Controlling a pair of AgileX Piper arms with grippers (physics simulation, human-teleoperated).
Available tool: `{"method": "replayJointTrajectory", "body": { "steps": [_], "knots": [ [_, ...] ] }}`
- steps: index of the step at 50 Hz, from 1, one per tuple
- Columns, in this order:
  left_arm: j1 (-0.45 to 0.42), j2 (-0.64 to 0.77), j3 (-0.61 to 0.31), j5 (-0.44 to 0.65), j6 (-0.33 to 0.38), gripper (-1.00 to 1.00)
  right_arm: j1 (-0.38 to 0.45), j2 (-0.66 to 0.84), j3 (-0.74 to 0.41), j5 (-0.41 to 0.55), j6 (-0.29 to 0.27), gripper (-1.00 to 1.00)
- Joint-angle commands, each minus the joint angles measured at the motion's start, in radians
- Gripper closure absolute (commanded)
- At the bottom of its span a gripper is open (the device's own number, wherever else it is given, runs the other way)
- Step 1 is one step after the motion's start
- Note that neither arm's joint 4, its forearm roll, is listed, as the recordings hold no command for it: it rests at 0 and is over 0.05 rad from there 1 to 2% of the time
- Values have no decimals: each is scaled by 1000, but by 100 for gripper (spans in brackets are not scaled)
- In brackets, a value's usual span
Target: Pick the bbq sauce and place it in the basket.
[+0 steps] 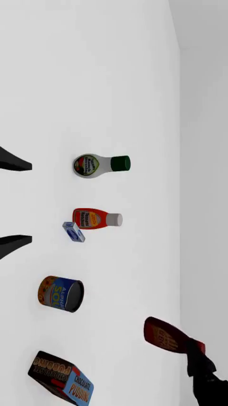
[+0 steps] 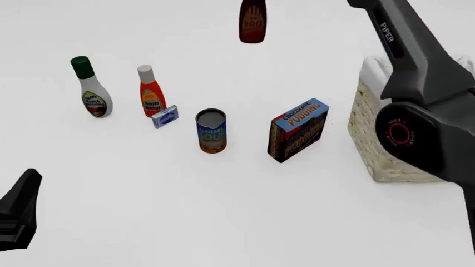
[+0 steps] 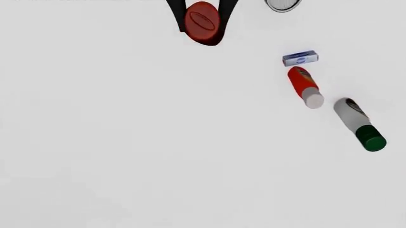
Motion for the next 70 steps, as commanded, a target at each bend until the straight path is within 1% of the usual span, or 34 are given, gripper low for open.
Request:
{"method": "replayJointTrajectory", "body": {
  "steps": [1,9,13,20,22,33,45,56,57,64,70],
  "knots": [
    [0,0,0,0,0,-100,-9,-168,191,-69,0,100],
    [0,0,0,0,0,-100,-18,-245,280,-97,-10,100],
    [0,0,0,0,0,-100,-23,-297,347,-120,-11,100],
    [0,0,0,0,0,-100,-47,-385,470,-165,-12,100],
    [0,0,0,0,0,-100,-50,-394,480,-169,-11,100],
    [0,0,0,0,0,-100,-95,-523,621,-198,-18,100],
    [0,0,0,0,0,-100,-136,-617,725,-220,-19,100],
    [0,0,0,0,0,-100,-184,-688,778,-218,-26,100],
    [0,0,0,0,0,-100,-199,-704,793,-221,-26,100],
    [0,0,0,0,0,-100,-228,-745,831,-226,-27,100],
    [0,0,0,0,0,-100,-276,-805,886,-233,-27,100]
  ]
}}
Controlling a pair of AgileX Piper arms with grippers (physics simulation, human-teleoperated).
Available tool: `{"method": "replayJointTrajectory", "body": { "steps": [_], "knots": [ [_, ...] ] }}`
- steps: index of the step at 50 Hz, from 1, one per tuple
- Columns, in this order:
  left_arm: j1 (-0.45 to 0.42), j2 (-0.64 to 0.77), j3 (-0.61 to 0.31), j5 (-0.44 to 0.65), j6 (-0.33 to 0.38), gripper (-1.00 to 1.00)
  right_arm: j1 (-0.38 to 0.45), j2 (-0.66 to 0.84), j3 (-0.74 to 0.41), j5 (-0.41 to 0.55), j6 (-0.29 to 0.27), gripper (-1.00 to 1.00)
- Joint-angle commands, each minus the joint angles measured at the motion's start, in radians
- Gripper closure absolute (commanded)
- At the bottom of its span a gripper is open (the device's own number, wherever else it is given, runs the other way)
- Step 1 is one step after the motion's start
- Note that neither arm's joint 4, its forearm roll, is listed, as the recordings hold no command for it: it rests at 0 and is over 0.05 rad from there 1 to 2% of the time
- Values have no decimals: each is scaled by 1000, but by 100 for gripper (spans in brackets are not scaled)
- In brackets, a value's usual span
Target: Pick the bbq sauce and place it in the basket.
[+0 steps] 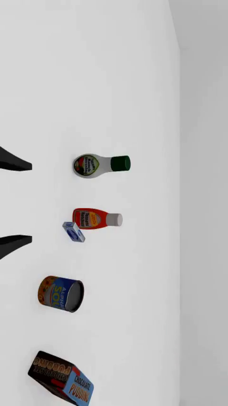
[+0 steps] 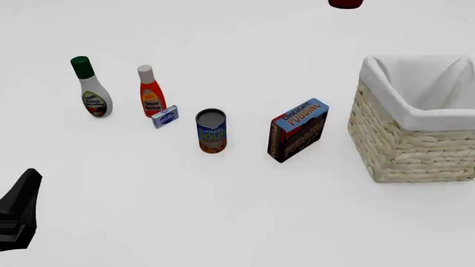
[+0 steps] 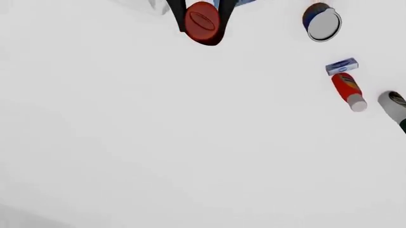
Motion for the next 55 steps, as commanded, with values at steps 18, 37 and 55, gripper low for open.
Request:
{"method": "replayJointTrajectory", "body": {
  "steps": [18,37,55],
  "knots": [
    [0,0,0,0,0,-100,-167,-230,230,-39,16,100],
    [0,0,0,0,0,-100,-275,-329,352,-61,14,100],
    [0,0,0,0,0,-100,-369,-344,493,-146,6,100]
  ]
}}
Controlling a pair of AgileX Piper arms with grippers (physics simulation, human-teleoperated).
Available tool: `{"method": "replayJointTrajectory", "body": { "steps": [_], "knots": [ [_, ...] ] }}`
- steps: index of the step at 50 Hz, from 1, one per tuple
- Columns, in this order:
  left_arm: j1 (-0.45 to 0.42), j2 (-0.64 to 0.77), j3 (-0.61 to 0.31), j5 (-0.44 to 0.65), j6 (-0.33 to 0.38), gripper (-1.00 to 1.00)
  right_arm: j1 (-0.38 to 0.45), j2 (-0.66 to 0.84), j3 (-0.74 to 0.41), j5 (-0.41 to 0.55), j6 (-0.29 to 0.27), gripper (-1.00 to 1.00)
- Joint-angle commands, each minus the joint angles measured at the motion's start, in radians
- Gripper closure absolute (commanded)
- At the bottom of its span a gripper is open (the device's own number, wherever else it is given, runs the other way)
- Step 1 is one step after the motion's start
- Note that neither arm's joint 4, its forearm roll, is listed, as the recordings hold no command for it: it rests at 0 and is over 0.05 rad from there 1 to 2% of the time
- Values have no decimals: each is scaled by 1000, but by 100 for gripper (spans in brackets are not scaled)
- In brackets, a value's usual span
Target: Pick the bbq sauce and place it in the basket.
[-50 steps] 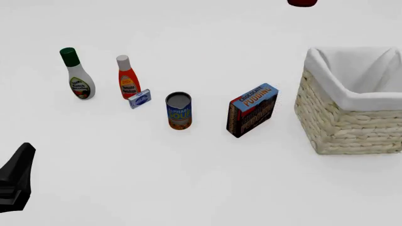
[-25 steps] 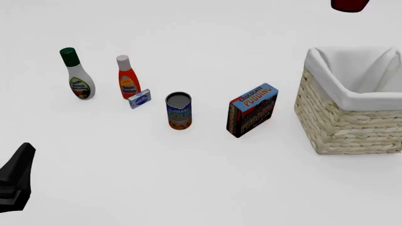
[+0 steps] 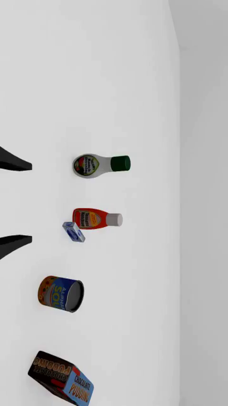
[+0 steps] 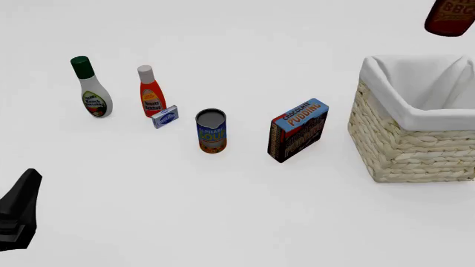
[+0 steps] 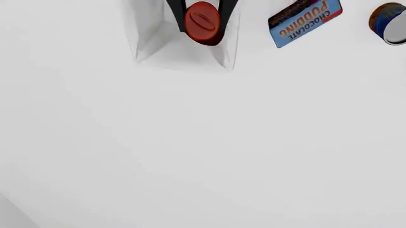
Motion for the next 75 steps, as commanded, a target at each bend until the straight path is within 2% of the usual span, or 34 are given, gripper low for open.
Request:
{"method": "replayJointTrajectory", "body": {
  "steps": [1,20,43,75],
  "knots": [
    [0,0,0,0,0,-100,-60,-16,80,-52,2,100],
    [0,0,0,0,0,-100,-105,-33,219,-133,-3,100],
    [0,0,0,0,0,-100,-148,4,393,-279,25,100],
    [0,0,0,0,0,-100,-178,158,436,-424,25,100]
  ]
}}
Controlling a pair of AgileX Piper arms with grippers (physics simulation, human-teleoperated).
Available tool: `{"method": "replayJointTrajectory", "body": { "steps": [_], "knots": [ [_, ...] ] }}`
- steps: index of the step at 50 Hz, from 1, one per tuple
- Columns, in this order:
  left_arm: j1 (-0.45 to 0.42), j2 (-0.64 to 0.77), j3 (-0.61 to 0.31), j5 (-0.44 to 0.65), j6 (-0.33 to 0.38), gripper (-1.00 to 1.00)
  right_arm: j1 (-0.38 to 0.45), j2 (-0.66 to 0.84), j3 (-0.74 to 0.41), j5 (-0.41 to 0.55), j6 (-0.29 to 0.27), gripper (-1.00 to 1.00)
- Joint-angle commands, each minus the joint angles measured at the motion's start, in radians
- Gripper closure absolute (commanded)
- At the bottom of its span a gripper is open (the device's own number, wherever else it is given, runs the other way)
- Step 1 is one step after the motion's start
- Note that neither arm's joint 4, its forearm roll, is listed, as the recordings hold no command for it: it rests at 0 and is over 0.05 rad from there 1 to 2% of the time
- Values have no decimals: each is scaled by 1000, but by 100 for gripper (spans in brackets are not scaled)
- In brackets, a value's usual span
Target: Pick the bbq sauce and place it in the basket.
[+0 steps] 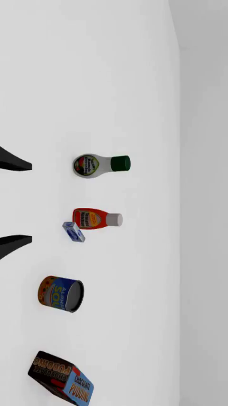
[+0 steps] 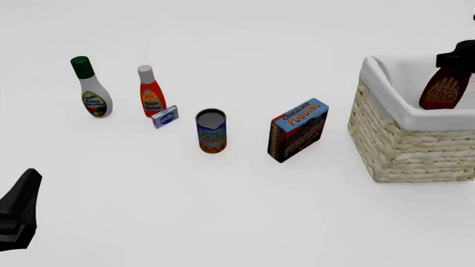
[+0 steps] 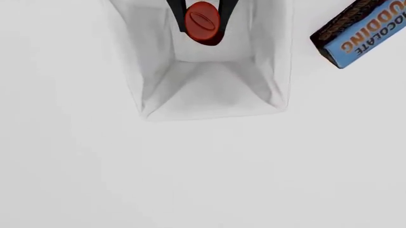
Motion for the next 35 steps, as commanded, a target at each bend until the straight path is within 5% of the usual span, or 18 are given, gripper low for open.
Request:
{"method": "replayJointTrajectory", "body": {
  "steps": [1,35],
  "knots": [
    [0,0,0,0,0,-100,-9,58,1,-54,13,100],
    [0,0,0,0,0,-100,-5,187,10,-135,18,100]
  ]
}}
